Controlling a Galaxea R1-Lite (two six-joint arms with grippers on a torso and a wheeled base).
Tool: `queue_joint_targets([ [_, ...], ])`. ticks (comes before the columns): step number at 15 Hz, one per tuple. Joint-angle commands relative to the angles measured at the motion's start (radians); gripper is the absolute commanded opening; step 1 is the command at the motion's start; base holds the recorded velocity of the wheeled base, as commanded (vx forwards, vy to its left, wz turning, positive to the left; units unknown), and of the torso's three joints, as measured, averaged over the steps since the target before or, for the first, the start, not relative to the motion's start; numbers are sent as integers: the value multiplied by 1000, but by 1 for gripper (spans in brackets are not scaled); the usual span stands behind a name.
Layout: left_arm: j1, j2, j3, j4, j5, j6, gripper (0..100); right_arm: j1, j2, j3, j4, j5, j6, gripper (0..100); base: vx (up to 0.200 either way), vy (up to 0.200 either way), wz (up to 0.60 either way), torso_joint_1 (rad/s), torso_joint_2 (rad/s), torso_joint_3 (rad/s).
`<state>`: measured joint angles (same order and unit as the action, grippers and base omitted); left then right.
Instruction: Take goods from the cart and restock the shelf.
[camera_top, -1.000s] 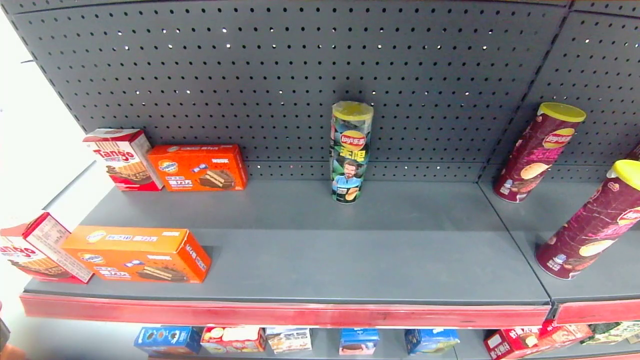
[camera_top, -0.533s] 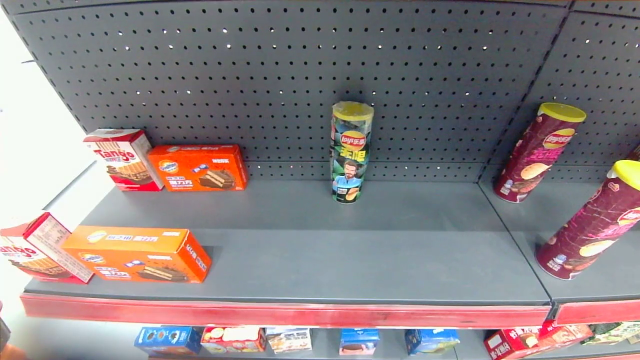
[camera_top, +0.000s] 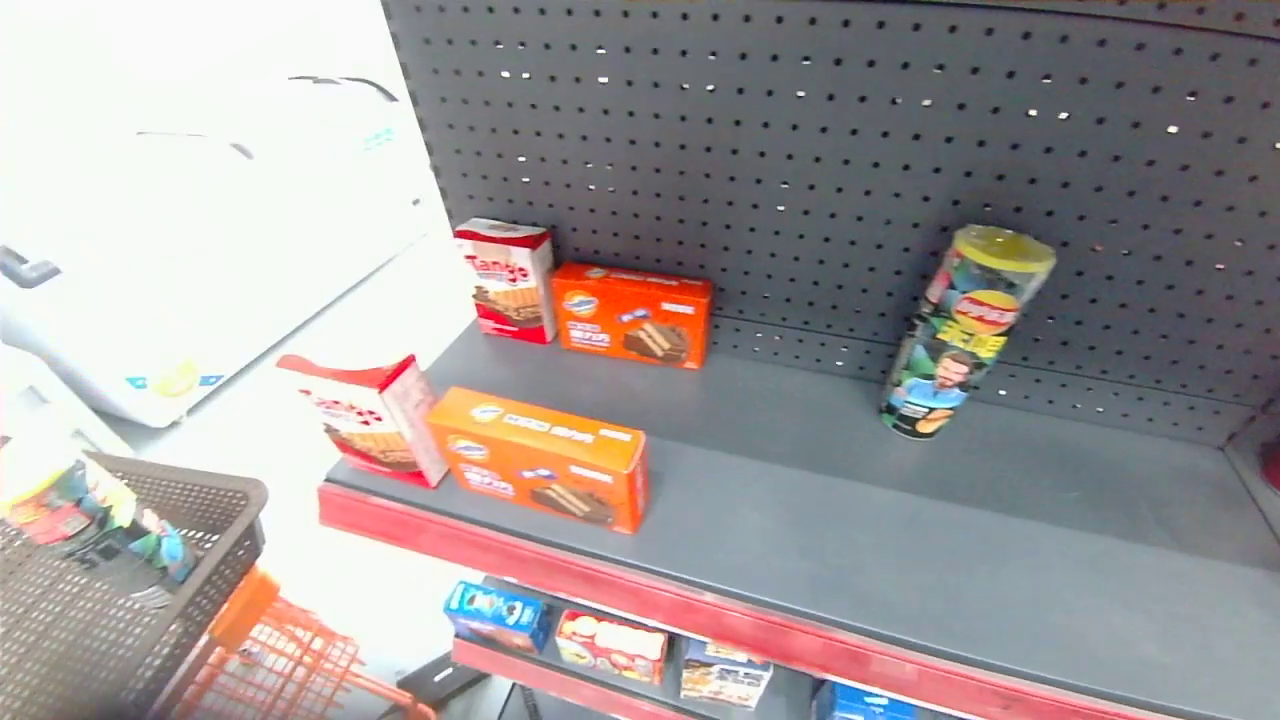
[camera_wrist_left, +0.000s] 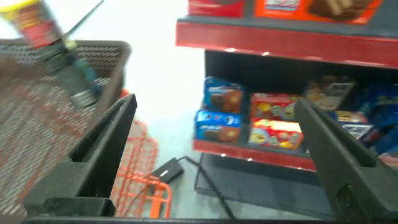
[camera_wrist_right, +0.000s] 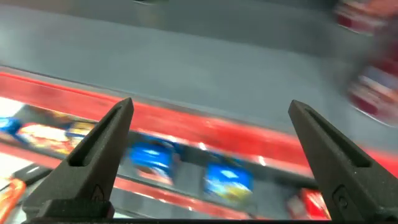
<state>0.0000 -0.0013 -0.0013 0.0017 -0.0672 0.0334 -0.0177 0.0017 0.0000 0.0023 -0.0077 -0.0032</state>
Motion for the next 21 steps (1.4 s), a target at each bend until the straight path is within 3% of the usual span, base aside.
queue_joint_targets([
  [1,0,1,0,0,0,0,100,1,1,0,1,0,-1,100,0,0,600,2,2,7],
  [16,0,1,0,0,0,0,100,1,1,0,-1,0,-1,100,0,0,40,0,0,0],
  [17,2,1,0,0,17,2,100,1,1,0,-1,0,-1,100,0,0,0,0,0,0],
  [18,3,3,-39,3,73,16,100,1,1,0,-1,0,-1,100,0,0,0,0,0,0],
  [19,3,78,-120,8,104,48,100,1,1,0,-1,0,-1,100,0,0,0,0,0,0],
  [20,3,267,-224,26,150,56,100,1,1,0,-1,0,-1,100,0,0,0,0,0,0],
  [21,3,276,-227,24,153,56,100,1,1,0,-1,0,-1,100,0,0,0,0,0,0],
])
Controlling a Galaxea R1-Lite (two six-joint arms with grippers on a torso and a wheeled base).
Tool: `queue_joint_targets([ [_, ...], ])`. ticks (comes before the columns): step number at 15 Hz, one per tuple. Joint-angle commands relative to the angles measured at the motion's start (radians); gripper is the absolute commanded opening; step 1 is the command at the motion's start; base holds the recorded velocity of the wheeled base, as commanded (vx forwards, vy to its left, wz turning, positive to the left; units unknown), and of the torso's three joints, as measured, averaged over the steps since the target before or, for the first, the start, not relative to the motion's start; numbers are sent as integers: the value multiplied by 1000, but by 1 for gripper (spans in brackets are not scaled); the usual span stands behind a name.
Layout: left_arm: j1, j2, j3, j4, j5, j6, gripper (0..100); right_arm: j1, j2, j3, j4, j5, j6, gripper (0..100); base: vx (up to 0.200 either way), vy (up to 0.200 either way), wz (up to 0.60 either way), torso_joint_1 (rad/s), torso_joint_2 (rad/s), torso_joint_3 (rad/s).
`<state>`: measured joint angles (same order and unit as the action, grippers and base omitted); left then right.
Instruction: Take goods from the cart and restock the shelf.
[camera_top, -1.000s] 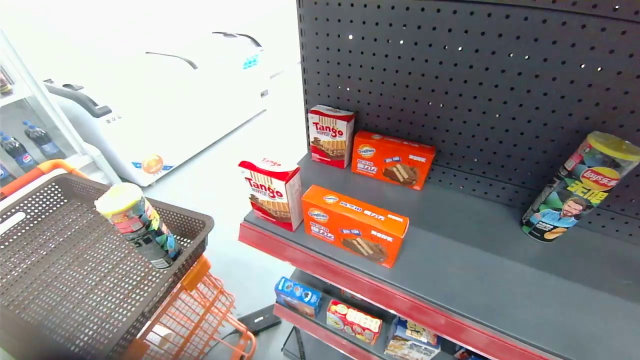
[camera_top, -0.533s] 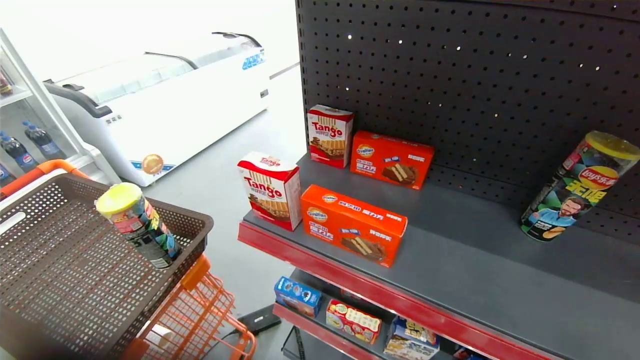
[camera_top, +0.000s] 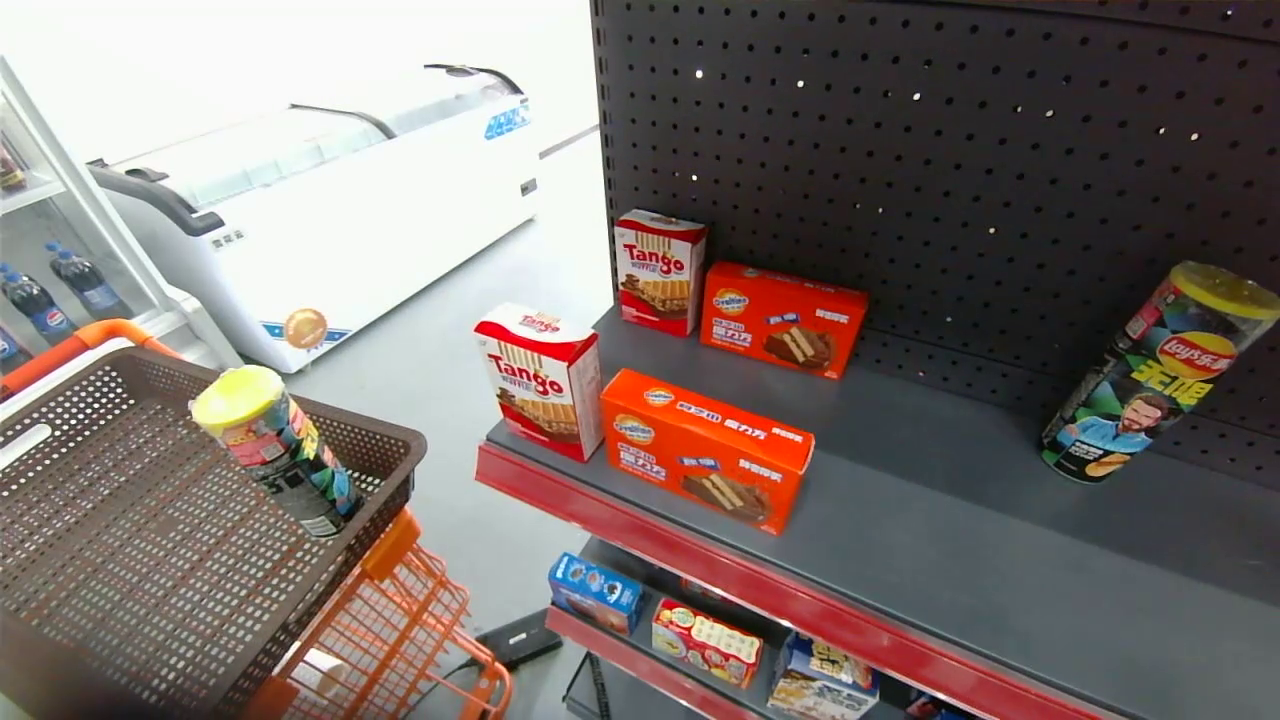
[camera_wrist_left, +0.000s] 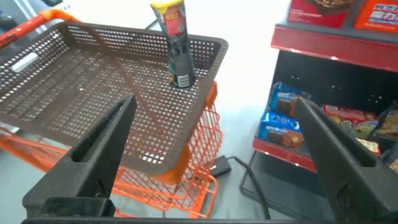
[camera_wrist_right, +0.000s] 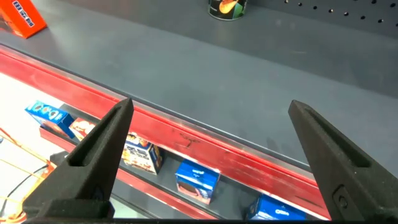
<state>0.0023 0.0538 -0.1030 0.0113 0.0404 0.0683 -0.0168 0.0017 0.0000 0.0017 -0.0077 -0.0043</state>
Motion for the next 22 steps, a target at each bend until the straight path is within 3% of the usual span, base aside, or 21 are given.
queue_joint_targets([
  [1,-1,448,-227,10,76,-12,100,0,1,0,0,0,0,100,0,0,0,0,0,0],
  [3,-12,620,-264,-94,76,-45,100,0,1,0,0,0,0,100,0,0,0,0,0,0],
  [4,19,698,-264,-137,67,-59,100,0,1,0,0,0,0,100,0,0,0,0,0,0],
  [5,71,771,-265,-180,29,-70,100,0,1,0,0,0,0,100,0,0,0,0,0,0],
  [6,125,856,-276,-220,-47,-68,100,0,1,0,0,0,0,100,0,0,0,0,0,0],
  [8,234,983,-302,-271,-83,-65,100,0,1,0,0,0,0,100,0,0,0,0,0,0],
  [11,225,1198,-241,-496,-88,-59,100,0,1,0,0,0,0,100,0,0,0,0,0,0],
  [12,203,1285,-213,-622,-86,-61,100,0,1,0,0,0,0,100,0,0,0,0,0,0],
  [13,188,1376,-176,-810,-86,-67,100,0,1,0,0,0,0,100,0,0,0,0,0,0],
  [15,188,1566,-150,-1126,-86,-61,100,0,1,0,0,0,0,100,0,0,0,0,0,0],
  [16,188,1643,-152,-1235,-85,-61,100,0,1,0,0,0,0,100,0,0,0,0,0,0],
  [20,189,1862,-169,-1527,-77,-53,100,0,1,0,0,0,0,100,0,0,0,0,0,0],
  [22,189,1887,-182,-1547,-71,5,100,0,1,0,0,0,0,100,0,0,0,0,0,0],
])
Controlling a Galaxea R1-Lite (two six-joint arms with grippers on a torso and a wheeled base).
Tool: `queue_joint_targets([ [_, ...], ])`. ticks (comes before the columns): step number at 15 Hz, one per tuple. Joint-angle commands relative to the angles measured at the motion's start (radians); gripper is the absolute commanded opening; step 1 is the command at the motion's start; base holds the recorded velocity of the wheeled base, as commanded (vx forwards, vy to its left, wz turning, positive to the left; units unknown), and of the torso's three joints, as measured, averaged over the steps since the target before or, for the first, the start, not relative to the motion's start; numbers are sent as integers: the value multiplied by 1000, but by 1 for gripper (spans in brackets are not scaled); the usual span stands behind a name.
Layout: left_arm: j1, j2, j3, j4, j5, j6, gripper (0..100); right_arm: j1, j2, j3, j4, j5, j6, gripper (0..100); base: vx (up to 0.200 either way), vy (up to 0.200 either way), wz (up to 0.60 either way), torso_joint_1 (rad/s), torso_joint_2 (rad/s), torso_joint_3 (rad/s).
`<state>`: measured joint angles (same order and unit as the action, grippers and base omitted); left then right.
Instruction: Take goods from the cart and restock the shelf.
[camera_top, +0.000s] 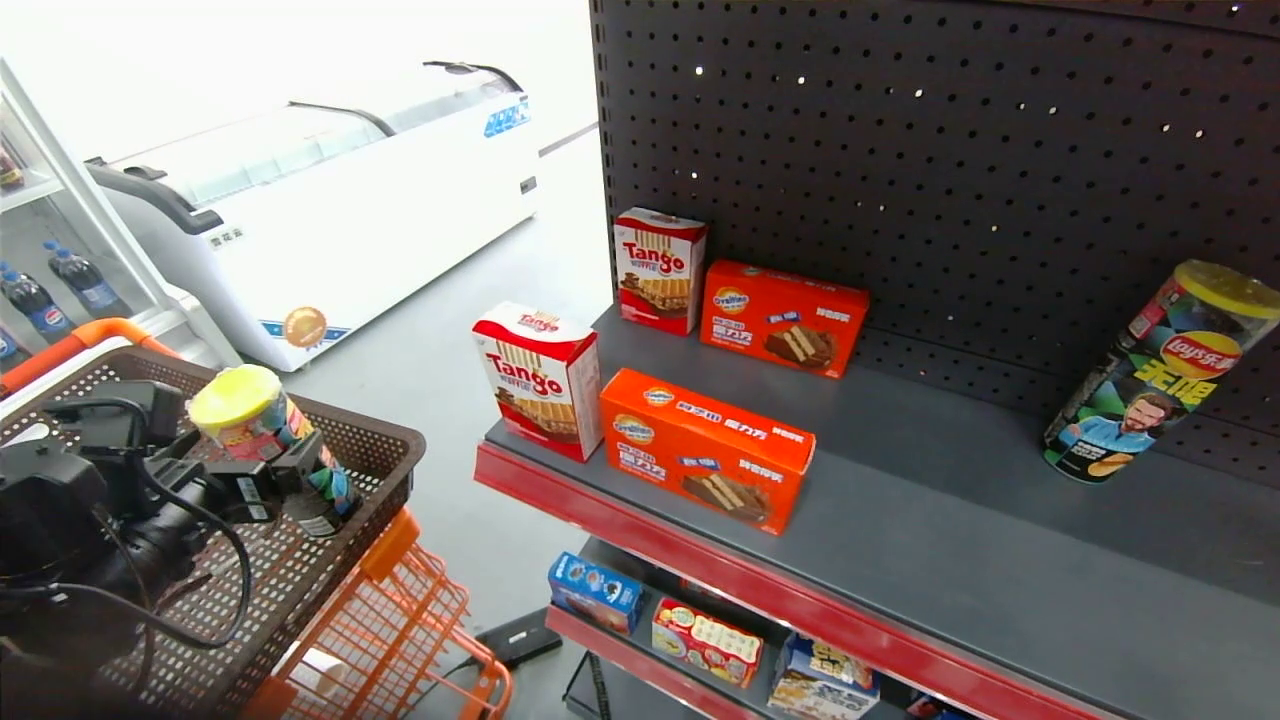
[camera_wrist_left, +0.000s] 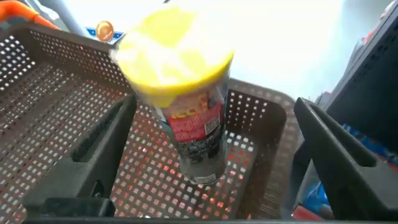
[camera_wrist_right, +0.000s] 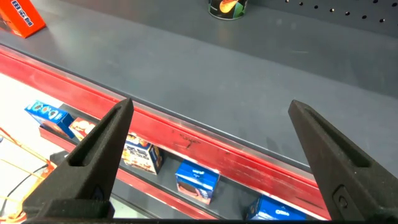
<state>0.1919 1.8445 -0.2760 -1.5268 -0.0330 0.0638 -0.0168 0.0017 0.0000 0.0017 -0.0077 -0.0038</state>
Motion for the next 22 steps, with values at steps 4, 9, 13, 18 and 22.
queue_joint_targets([
  [4,17,162,-114,-16,2,17,100,0,1,0,0,0,-1,100,0,0,0,0,0,0],
  [9,41,266,-181,-32,4,11,100,0,1,0,0,0,-1,100,0,0,0,0,0,0],
  [13,55,337,-259,-41,4,7,100,0,1,0,0,0,-1,100,0,0,0,0,0,0],
  [18,50,360,-327,-44,-1,7,0,0,1,0,0,0,-1,100,0,0,0,0,0,0],
  [22,54,325,-322,-44,4,10,0,0,1,0,0,0,-1,100,0,0,0,0,0,0],
])
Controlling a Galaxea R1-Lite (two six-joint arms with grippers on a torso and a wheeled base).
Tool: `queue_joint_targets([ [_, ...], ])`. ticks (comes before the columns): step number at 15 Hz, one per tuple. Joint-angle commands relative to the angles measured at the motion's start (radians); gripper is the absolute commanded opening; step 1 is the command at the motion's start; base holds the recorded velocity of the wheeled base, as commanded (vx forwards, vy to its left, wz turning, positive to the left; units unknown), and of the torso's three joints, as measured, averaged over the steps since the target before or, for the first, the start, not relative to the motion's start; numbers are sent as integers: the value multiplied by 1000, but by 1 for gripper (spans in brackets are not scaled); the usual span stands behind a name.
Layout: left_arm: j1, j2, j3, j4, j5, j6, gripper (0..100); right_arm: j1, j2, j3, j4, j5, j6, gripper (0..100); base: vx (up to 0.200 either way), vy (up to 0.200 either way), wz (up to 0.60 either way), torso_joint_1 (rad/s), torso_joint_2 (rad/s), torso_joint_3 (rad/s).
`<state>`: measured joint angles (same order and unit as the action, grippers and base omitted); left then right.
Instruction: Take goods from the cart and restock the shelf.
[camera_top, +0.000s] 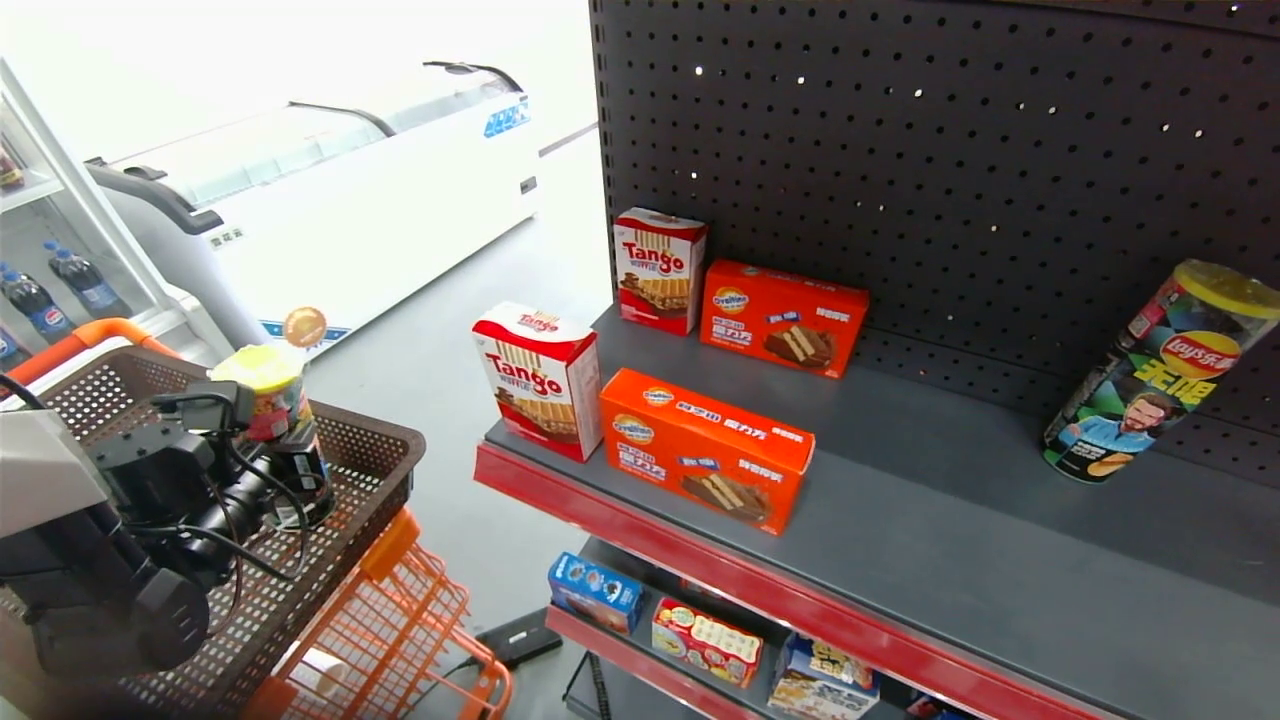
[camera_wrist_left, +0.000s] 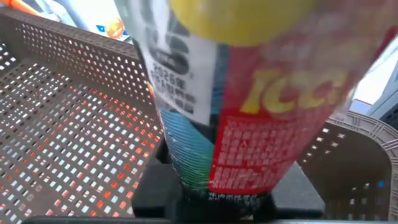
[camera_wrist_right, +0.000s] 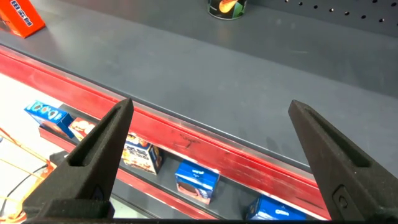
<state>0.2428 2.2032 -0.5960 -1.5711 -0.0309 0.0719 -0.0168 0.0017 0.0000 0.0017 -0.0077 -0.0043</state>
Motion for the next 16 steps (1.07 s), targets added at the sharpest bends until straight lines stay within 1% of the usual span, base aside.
queue_joint_targets([
  [1,4,-94,-4,2,2,3,0,0,1,0,0,0,0,100,0,0,0,0,0,0],
  [2,4,-154,8,11,-7,5,0,0,1,0,0,0,0,100,0,0,0,0,0,0],
  [3,3,-218,24,54,-24,5,0,0,1,0,0,0,0,100,0,0,0,0,0,0],
  [4,0,-307,38,138,-61,-1,0,0,1,0,0,0,0,100,0,0,0,0,0,0],
  [5,-3,-352,39,171,-84,-7,0,0,1,0,0,0,0,100,0,0,0,0,0,0],
  [6,-10,-447,58,181,-115,-18,0,0,1,0,0,0,0,100,0,0,0,0,0,0],
  [7,-10,-450,59,181,-116,-18,0,0,1,0,0,0,0,100,0,0,0,0,0,0],
  [8,-66,-568,102,206,-155,-20,0,0,1,0,0,0,0,100,0,0,0,0,0,0],
  [9,-103,-626,108,267,-155,-20,0,0,1,0,0,0,0,100,0,0,0,0,0,0],
  [10,-109,-646,107,310,-155,-12,0,0,1,0,0,0,0,100,0,0,0,0,0,0],
  [11,-128,-660,130,313,-161,-12,0,0,1,0,0,0,0,100,0,0,0,0,0,0],
  [12,-171,-698,170,312,-165,-26,0,0,1,0,0,0,0,100,0,0,0,0,0,0],
  [13,-221,-743,216,325,-235,-63,0,0,1,0,0,0,0,100,0,0,0,0,0,0],
  [14,-247,-752,254,324,-325,-72,0,0,1,0,0,0,0,100,0,0,0,0,0,0],
  [15,-250,-760,272,325,-412,-73,0,0,1,0,0,0,0,100,0,0,0,0,0,0],
  [16,-252,-764,271,327,-443,-73,0,0,1,0,0,0,0,100,0,0,0,0,0,0],
])
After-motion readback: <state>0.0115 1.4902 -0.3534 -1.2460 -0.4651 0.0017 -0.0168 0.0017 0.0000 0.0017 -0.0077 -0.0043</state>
